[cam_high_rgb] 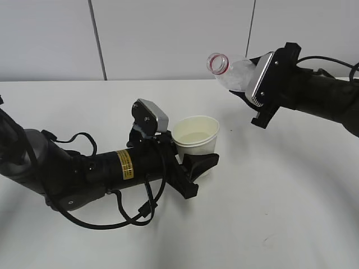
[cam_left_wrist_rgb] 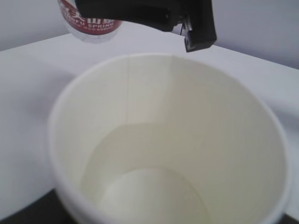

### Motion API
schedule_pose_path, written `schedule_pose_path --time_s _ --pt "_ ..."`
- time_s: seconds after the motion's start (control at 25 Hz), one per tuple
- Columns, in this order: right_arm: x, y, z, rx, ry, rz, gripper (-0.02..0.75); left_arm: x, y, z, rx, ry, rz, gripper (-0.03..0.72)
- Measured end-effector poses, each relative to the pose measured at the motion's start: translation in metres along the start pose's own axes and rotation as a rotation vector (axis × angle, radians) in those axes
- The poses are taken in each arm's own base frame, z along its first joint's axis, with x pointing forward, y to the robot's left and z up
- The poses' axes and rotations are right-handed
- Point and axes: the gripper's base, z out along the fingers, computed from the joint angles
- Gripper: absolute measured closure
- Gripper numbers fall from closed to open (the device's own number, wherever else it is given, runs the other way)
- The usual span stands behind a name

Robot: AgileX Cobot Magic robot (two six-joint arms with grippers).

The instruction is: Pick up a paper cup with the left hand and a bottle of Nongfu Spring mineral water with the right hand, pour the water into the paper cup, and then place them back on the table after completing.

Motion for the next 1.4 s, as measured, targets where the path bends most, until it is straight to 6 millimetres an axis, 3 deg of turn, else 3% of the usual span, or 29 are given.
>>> schedule_pose_path --time_s 0.6,1.12,1.4 --pt "0.000 0.000 0.000 0.003 0.000 0.732 0.280 -0.001 0.002 0.000 -0.016 -0.007 -0.010 0.295" --pt "-0.002 -0.001 0.000 0.004 -0.025 0.978 0.280 0.004 0.007 -0.001 -0.065 0.036 -0.027 0.295" --pt "0.001 0.000 0.000 0.002 0.015 1.010 0.280 0.002 0.027 -0.011 -0.123 0.026 -0.040 0.295"
